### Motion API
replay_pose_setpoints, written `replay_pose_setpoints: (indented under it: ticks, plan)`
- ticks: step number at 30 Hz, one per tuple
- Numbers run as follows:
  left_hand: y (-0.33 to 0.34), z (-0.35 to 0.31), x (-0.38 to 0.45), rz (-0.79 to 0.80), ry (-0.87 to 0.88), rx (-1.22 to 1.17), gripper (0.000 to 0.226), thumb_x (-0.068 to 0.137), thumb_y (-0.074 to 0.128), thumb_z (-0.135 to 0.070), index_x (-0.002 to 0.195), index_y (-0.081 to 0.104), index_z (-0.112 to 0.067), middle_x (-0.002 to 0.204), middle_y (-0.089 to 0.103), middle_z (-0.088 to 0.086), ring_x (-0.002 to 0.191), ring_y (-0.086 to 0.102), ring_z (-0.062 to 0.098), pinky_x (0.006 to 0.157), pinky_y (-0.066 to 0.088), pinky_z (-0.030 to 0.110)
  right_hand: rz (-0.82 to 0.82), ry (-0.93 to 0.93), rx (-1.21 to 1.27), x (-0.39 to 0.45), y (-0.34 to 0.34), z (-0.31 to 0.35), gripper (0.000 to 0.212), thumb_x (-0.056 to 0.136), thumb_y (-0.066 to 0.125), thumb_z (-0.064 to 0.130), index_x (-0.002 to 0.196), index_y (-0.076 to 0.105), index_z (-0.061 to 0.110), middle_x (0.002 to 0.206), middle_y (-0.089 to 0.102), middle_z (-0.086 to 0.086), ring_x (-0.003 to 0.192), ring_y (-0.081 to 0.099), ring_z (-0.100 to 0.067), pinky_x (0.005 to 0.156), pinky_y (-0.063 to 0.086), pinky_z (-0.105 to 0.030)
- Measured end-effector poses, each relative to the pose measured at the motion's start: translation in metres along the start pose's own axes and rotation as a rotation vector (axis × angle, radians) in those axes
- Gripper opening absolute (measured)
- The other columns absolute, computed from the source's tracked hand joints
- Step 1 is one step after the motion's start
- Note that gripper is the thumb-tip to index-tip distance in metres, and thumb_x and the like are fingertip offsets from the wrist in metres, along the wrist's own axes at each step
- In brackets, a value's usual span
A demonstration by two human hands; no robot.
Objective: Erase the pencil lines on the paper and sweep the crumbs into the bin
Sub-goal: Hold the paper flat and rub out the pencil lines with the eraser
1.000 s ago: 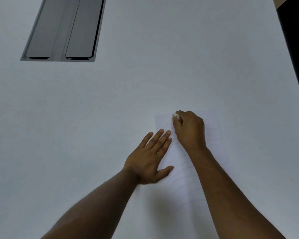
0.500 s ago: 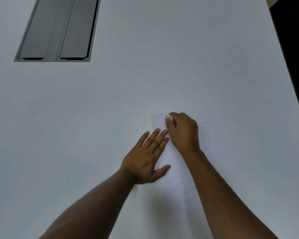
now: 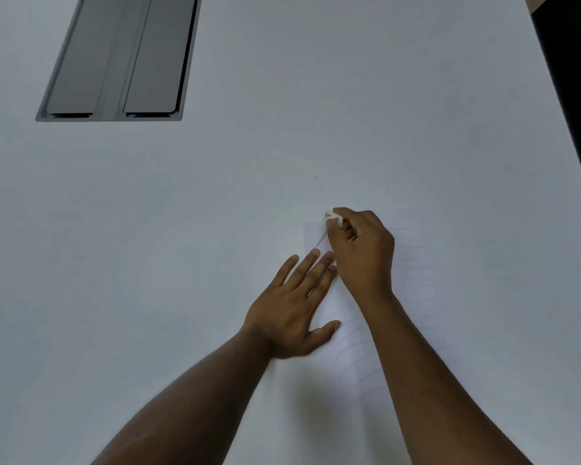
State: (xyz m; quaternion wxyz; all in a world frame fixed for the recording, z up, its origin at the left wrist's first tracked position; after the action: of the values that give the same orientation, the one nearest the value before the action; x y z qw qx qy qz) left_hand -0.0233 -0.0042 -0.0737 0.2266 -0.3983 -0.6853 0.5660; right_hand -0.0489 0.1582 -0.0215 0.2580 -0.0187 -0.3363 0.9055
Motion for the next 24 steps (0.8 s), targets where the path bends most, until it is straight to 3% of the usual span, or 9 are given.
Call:
replay_pose_setpoints:
  ticks: [4,8,12,16,20,24]
  plan:
    - [-0.001,0.001,0.000,-0.007,0.001,0.002,0.085,0.102,0.027,-0.067,0.166,0.003,-0.016,0.174,-0.004,0.003,0.159,-0.013,0.023,0.130,0.007,0.049,0.036,0.051,0.002,-0.003,-0.003,-0.004,0.022,0.092,0.069,0.021,0.112,0.072,0.013,0.098,0.067,0.004,0.081,0.060,-0.001,0.073,0.044,-0.002]
    - [-0.004,-0.002,-0.001,-0.032,0.004,-0.030,0.085,0.102,0.033,-0.065,0.166,0.009,-0.014,0.174,0.002,0.007,0.160,-0.011,0.028,0.130,0.008,0.049,0.150,0.039,-0.046,-0.011,0.009,-0.009,0.020,0.094,0.066,0.026,0.109,0.073,0.015,0.099,0.070,0.003,0.087,0.064,-0.006,0.080,0.053,-0.018]
    - [-0.004,0.000,0.000,-0.028,-0.007,-0.024,0.085,0.102,0.034,-0.066,0.165,0.014,-0.014,0.173,0.006,0.010,0.160,-0.010,0.026,0.129,0.009,0.049,0.238,-0.025,-0.102,-0.010,0.019,-0.006,0.014,0.093,0.065,0.024,0.101,0.072,0.015,0.096,0.069,0.002,0.085,0.062,-0.010,0.078,0.054,-0.024]
    - [-0.002,0.000,0.000,-0.017,-0.015,-0.027,0.086,0.101,0.032,-0.068,0.166,0.012,-0.015,0.173,0.005,0.007,0.160,-0.010,0.025,0.130,0.009,0.048,0.136,-0.073,-0.180,-0.002,0.022,-0.008,0.008,0.091,0.064,0.015,0.085,0.066,0.010,0.080,0.063,-0.001,0.071,0.057,-0.014,0.064,0.049,-0.027]
    - [0.000,-0.001,-0.001,-0.016,-0.020,-0.011,0.086,0.101,0.032,-0.068,0.166,0.009,-0.017,0.174,-0.001,0.003,0.160,-0.011,0.024,0.130,0.007,0.047,0.008,0.045,-0.183,0.012,0.010,-0.022,0.013,0.089,0.066,0.012,0.078,0.059,0.010,0.073,0.058,-0.001,0.063,0.050,-0.011,0.056,0.033,-0.015]
    - [-0.001,0.001,-0.002,-0.033,-0.020,-0.008,0.086,0.101,0.034,-0.067,0.166,0.010,-0.016,0.174,0.000,0.005,0.160,-0.010,0.026,0.130,0.008,0.047,0.063,0.004,-0.127,0.000,0.006,-0.021,0.019,0.090,0.066,0.017,0.075,0.055,0.015,0.069,0.055,0.004,0.061,0.051,-0.009,0.057,0.041,-0.017]
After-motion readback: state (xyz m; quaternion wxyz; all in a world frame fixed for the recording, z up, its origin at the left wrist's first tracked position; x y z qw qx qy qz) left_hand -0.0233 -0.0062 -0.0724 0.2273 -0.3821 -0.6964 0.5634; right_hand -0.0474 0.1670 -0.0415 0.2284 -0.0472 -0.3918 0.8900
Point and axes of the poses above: each hand's wrist, its own x-axis towards the middle knuckle, its own y-axis out of the palm, z = x × y, the point moved 2 cm from there along x, towards the middle knuckle
